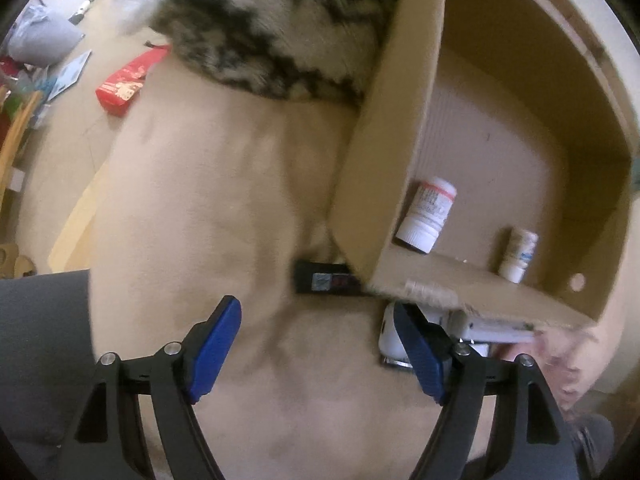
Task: Organize rigid objects
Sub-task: 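Lift the pink toy with right tool while left tool grasps the black lighter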
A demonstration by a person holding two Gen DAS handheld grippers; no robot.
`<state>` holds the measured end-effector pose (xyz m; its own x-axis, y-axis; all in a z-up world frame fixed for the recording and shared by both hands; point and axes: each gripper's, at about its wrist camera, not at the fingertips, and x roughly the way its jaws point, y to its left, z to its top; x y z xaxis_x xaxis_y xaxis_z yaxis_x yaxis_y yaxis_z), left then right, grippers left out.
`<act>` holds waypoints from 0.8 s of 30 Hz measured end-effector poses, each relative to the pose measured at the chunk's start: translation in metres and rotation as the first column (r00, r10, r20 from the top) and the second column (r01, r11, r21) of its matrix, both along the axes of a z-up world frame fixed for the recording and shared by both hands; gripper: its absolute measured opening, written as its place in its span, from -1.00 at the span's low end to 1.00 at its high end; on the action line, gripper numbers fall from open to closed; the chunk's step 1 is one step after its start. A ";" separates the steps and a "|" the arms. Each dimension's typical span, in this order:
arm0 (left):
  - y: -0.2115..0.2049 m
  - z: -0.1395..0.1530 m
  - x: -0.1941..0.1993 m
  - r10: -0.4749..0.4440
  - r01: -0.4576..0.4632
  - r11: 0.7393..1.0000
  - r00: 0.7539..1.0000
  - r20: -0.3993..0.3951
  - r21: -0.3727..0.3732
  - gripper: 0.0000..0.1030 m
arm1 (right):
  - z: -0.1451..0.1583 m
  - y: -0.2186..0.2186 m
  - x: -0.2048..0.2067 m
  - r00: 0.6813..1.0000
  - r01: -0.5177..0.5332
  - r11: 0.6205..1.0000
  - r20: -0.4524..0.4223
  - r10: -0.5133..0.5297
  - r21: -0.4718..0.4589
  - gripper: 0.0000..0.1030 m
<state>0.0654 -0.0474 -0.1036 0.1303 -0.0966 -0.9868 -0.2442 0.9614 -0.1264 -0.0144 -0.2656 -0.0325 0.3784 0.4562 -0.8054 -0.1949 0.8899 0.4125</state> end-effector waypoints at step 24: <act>-0.047 -0.038 0.016 -0.044 0.045 0.989 0.999 -0.017 0.139 0.53 | -0.010 -0.011 0.008 0.997 0.072 0.996 -0.011 -0.071 0.048 -0.65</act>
